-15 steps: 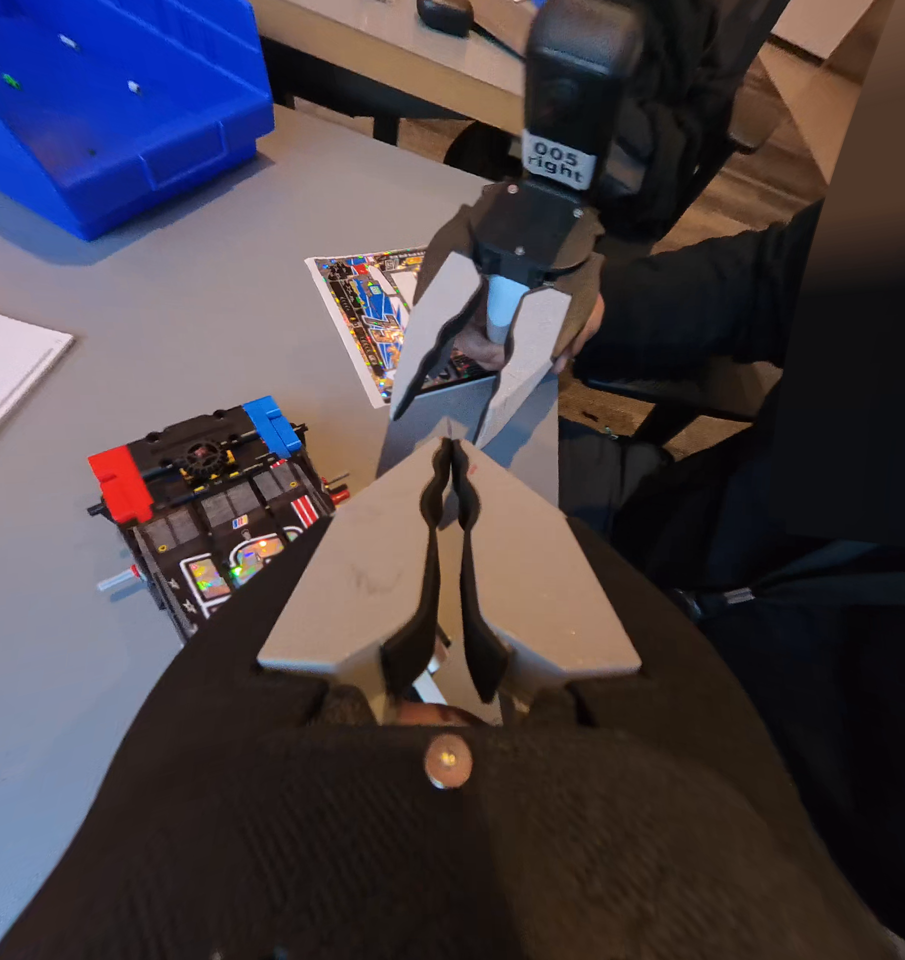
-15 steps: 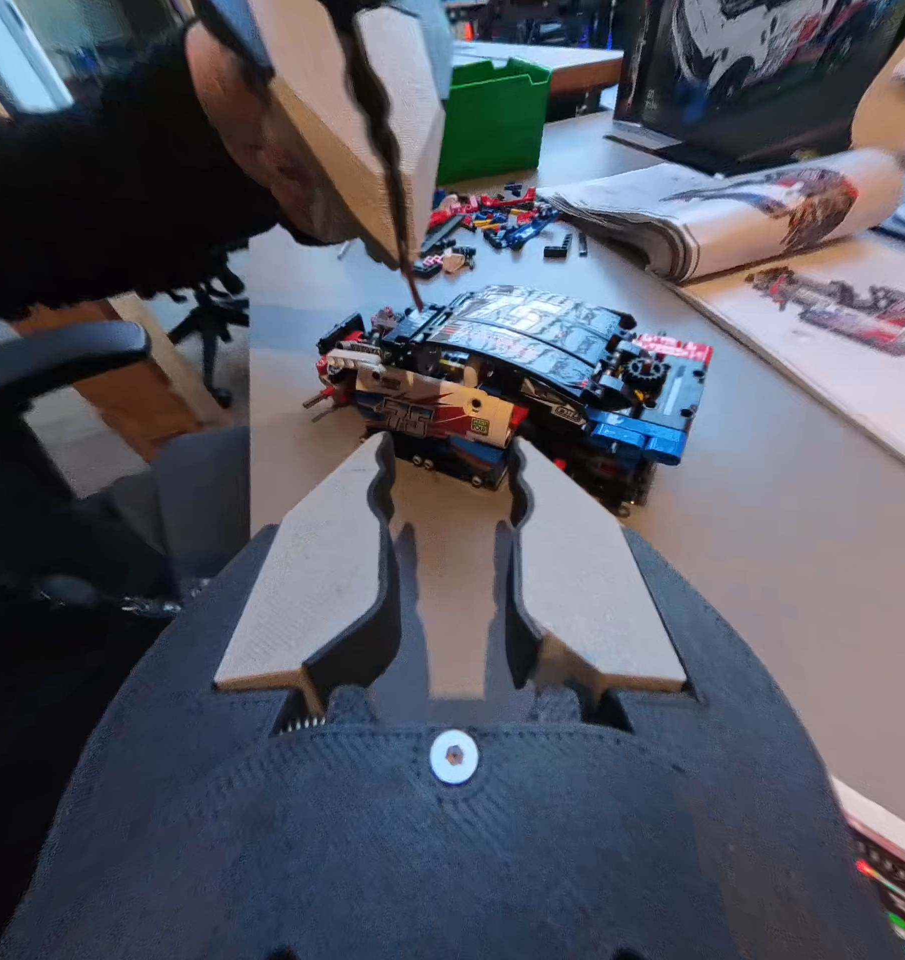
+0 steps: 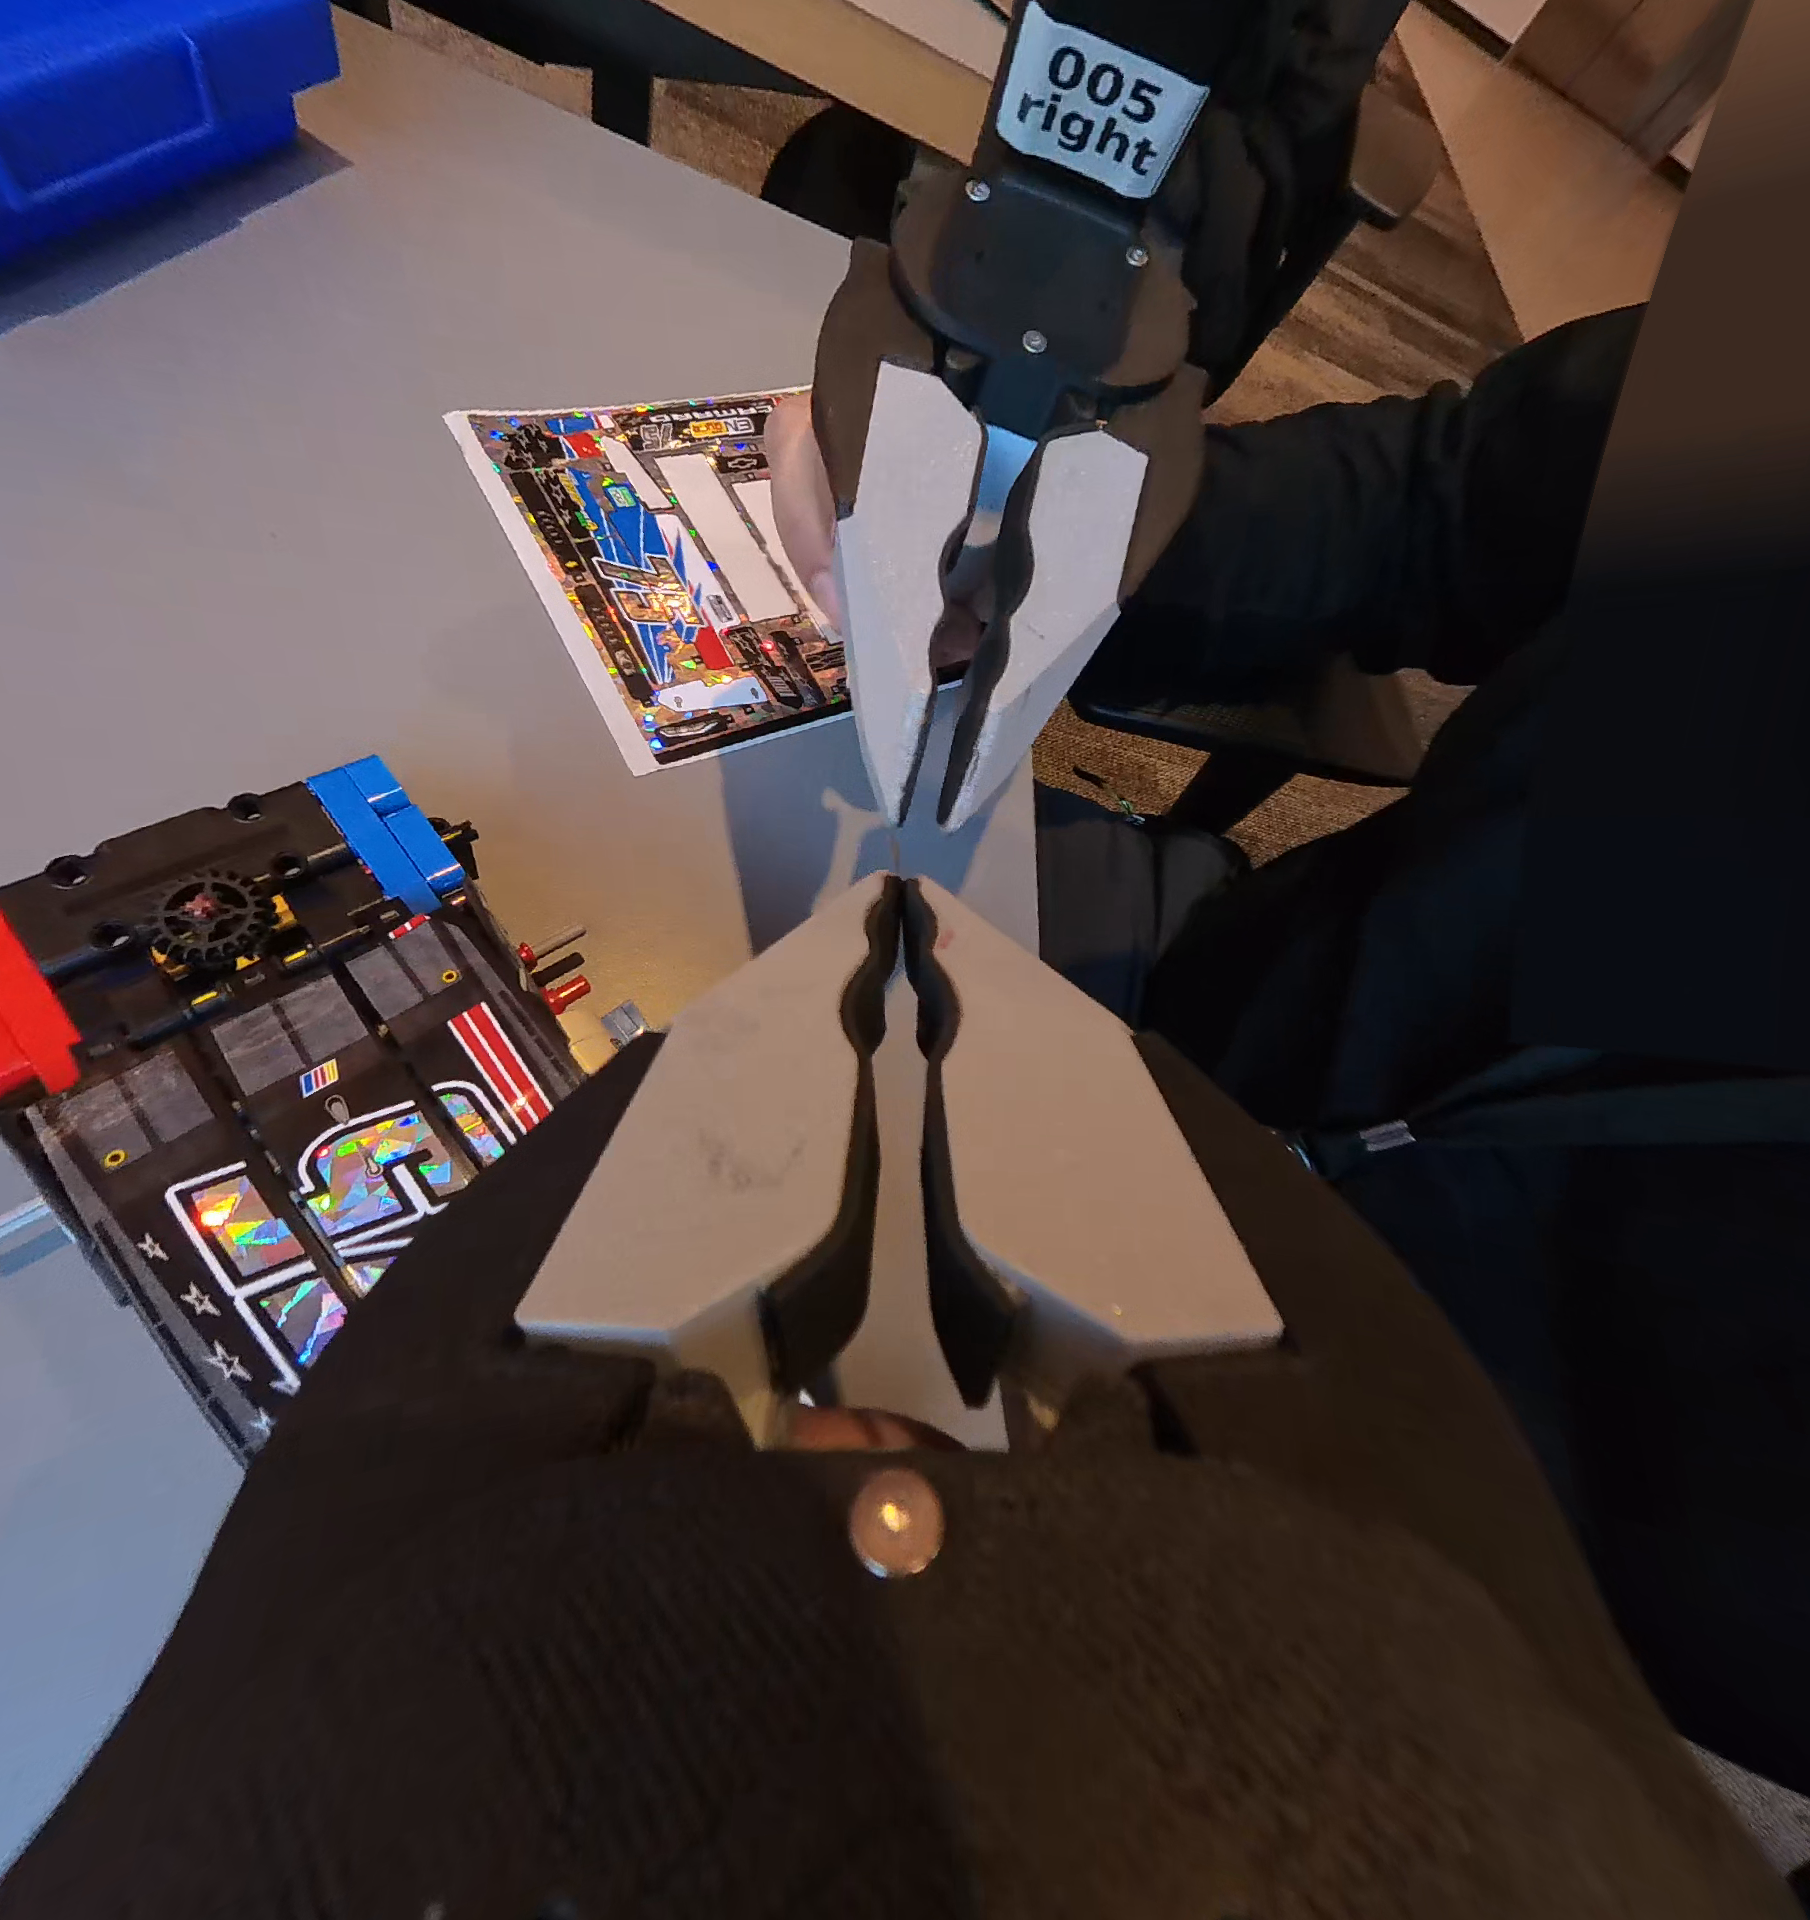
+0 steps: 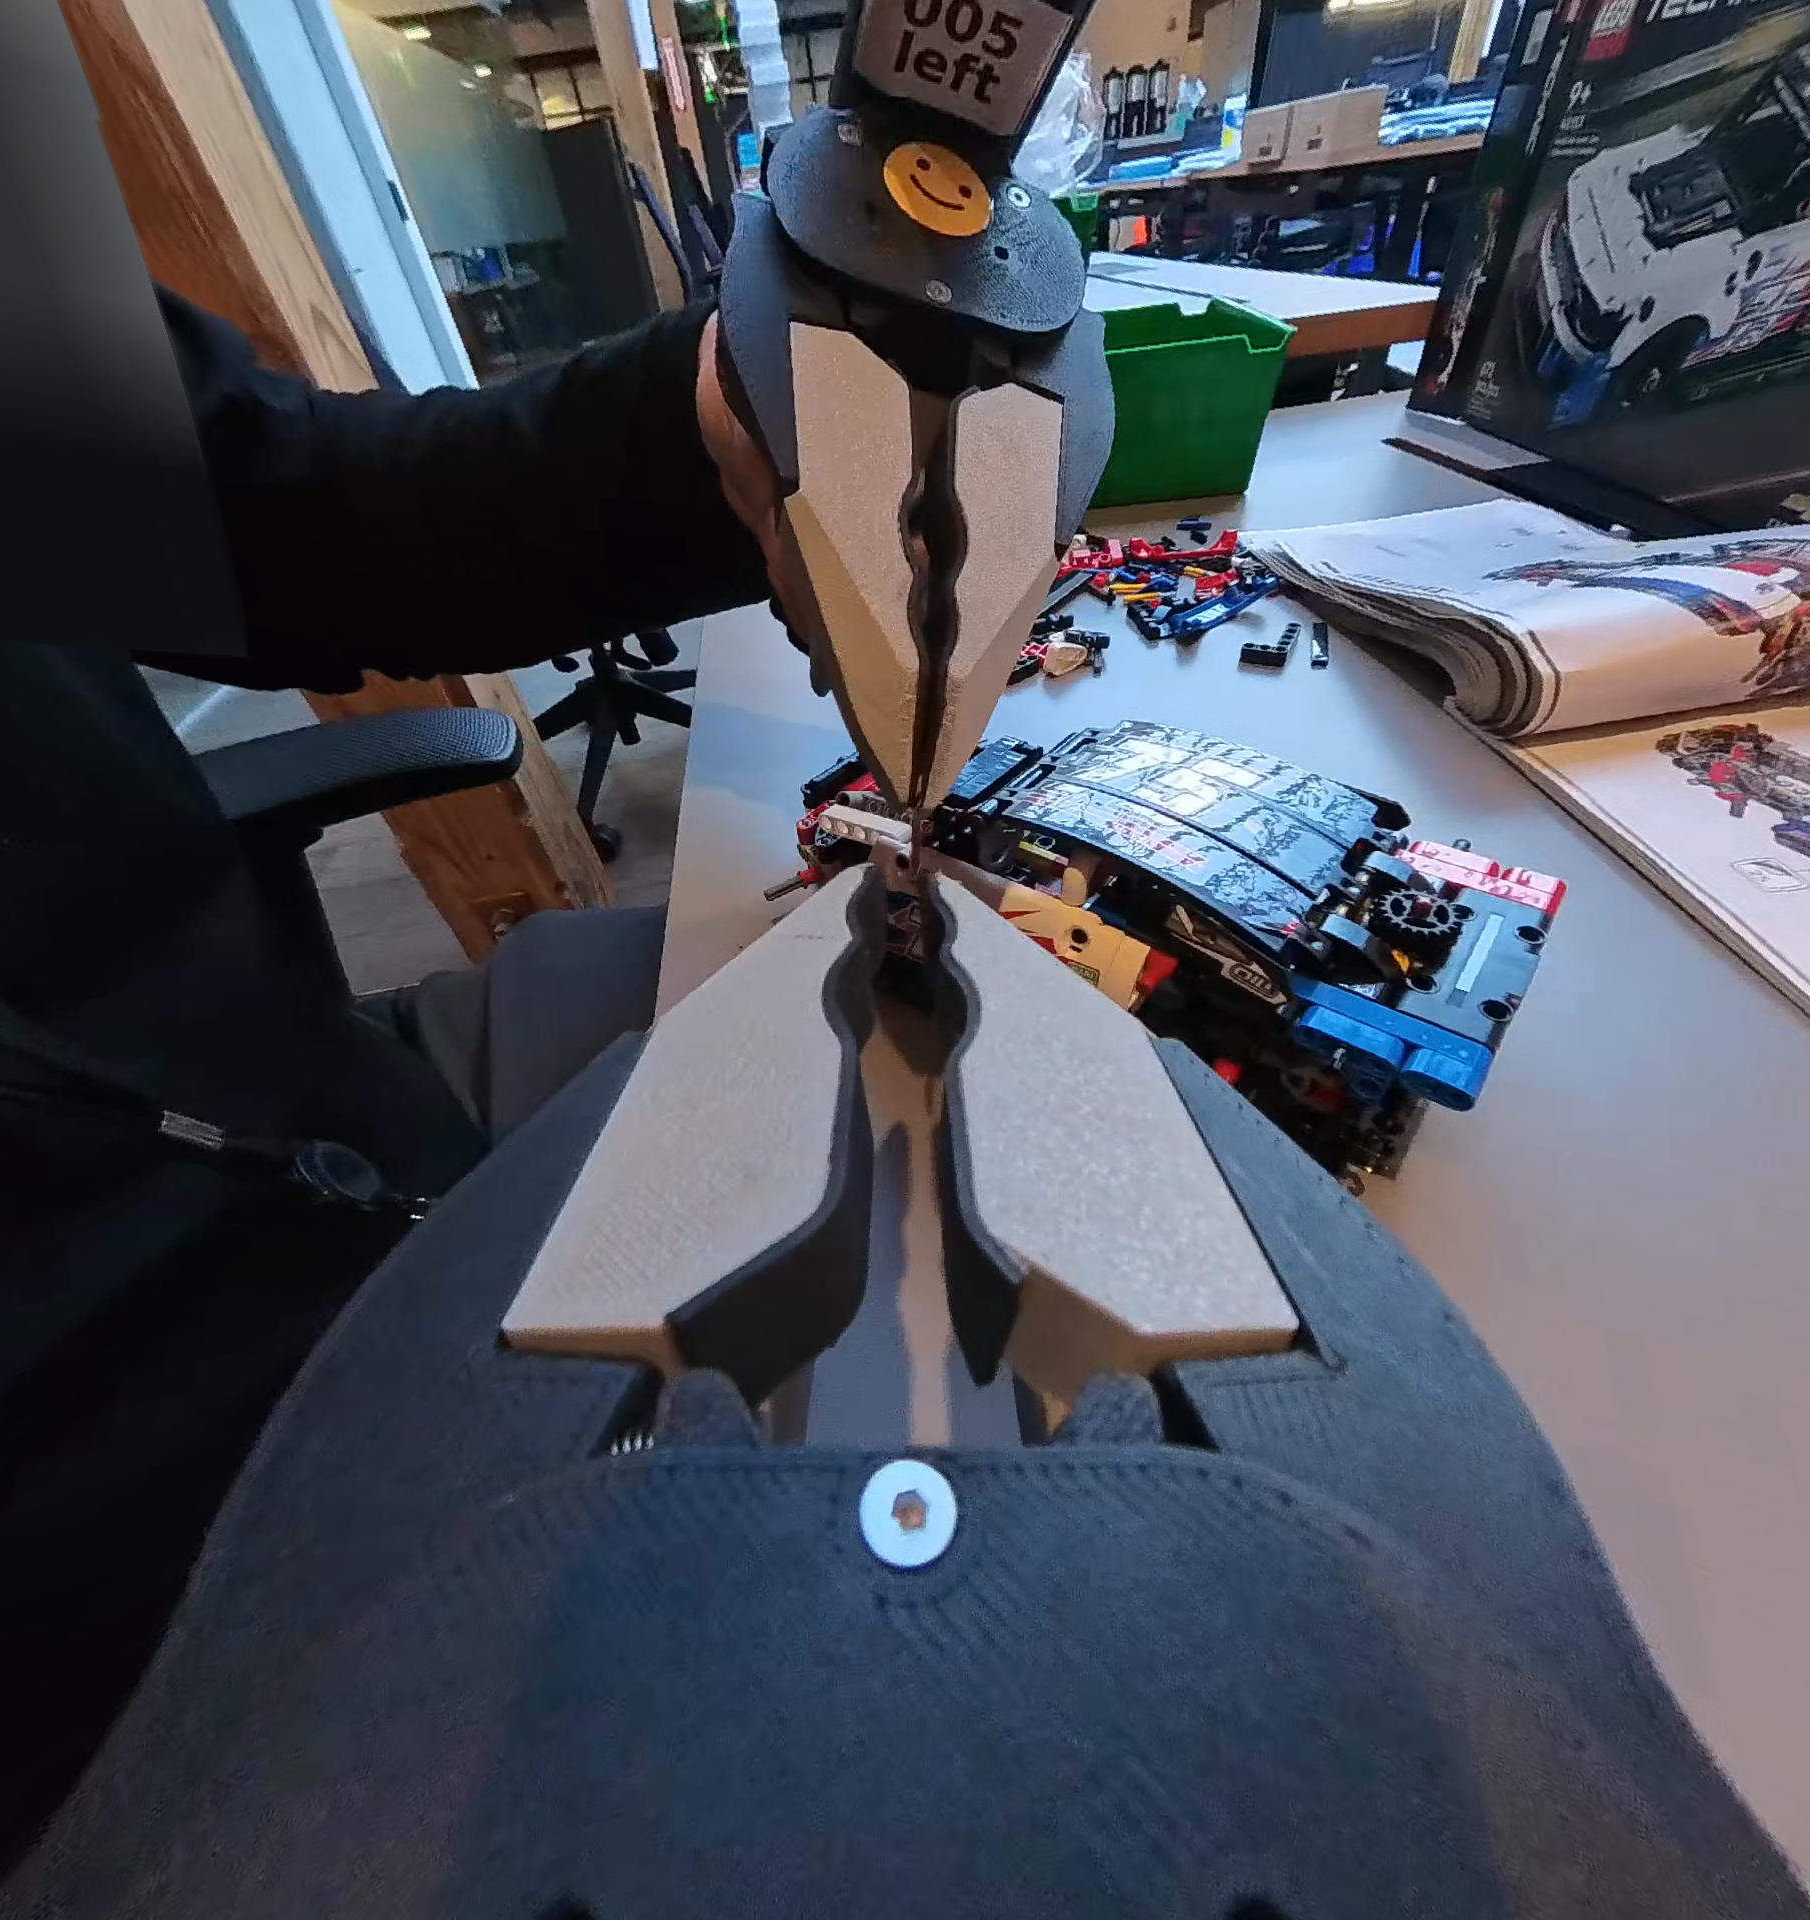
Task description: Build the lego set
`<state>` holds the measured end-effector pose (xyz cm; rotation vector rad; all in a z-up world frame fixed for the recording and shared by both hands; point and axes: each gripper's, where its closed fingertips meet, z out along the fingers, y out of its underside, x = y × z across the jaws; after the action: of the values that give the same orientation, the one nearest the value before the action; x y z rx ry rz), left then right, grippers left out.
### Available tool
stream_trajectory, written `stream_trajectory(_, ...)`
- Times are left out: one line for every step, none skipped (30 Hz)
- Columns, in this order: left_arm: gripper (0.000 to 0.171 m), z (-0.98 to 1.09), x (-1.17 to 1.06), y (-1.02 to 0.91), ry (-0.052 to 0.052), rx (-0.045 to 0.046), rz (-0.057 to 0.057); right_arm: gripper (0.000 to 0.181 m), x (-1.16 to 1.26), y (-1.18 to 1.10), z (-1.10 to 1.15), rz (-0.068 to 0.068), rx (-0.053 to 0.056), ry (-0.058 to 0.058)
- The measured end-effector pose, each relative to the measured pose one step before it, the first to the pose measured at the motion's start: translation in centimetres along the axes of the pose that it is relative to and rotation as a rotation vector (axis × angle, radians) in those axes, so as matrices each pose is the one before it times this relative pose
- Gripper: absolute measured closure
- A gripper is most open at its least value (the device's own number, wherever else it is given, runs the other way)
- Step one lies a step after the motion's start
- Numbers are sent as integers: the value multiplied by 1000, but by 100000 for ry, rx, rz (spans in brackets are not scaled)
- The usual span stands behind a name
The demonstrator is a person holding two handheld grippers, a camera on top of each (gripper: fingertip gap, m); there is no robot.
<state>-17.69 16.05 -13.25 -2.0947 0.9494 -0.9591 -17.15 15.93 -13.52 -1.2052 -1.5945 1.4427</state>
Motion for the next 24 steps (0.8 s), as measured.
stream_trajectory(171,49,20,1,264,-171,20,177,51,65,51,-12,-284,148)
stream_trajectory(171,44,18,29,237,-283,55,175,96,71,40,161,-331,431)
stream_trajectory(171,34,15,18,200,-198,114,176,47,81,35,166,-408,79)
stream_trajectory(171,25,-6,-26,32,58,51,176,-33,72,31,15,-309,-382)
stream_trajectory(171,6,13,-13,144,58,-13,176,-27,35,35,-48,-78,-183)
stream_trajectory(171,24,12,1,206,2,-22,177,-28,11,28,-72,55,-79)
stream_trajectory(171,27,-31,17,32,-13,-47,178,-41,15,54,-41,-17,-164)
stream_trajectory(171,36,-9,13,143,-10,-68,178,-1,44,58,60,-191,44)
stream_trajectory(171,31,-4,22,140,-36,-33,178,18,37,66,79,-153,102)
stream_trajectory(171,31,-38,18,-129,-88,36,179,6,5,53,154,-56,-42)
stream_trajectory(171,9,-63,-9,-175,108,-38,180,24,33,49,246,-207,34)
stream_trajectory(171,-13,6,-38,196,358,-140,180,67,66,51,319,-409,256)
stream_trajectory(171,-22,4,-41,166,319,-123,181,50,50,48,336,-282,101)
stream_trajectory(171,-11,-19,-4,-123,114,4,181,4,-2,34,417,144,-222)
stream_trajectory(171,-9,-35,10,-170,33,-20,181,12,-52,16,625,468,-179)
stream_trajectory(171,1,9,9,108,92,-150,181,121,-54,-4,913,524,275)
stream_trajectory(171,-4,32,6,262,140,-231,181,58,-42,-19,1076,415,-229)
stream_trajectory(171,-1,-10,0,6,185,-141,181,-30,7,-4,1279,116,-945)
stream_trajectory(171,12,-22,-2,-102,147,-63,181,-20,47,6,1359,-75,-841)
stream_trajectory(171,5,-22,-18,-63,193,-110,181,-18,50,3,1183,-83,-757)
stream_trajectory(171,4,-35,5,-64,122,-219,181,-7,40,-6,1050,14,-633)
stream_trajectory(171,14,-51,16,-152,-1,-370,181,30,-12,-32,941,244,-285)
stream_trajectory(171,23,-67,1,-146,69,-606,181,53,-23,-37,822,272,-73)
stream_trajectory(171,25,-89,6,-182,143,-715,181,36,-6,-27,783,198,-191)
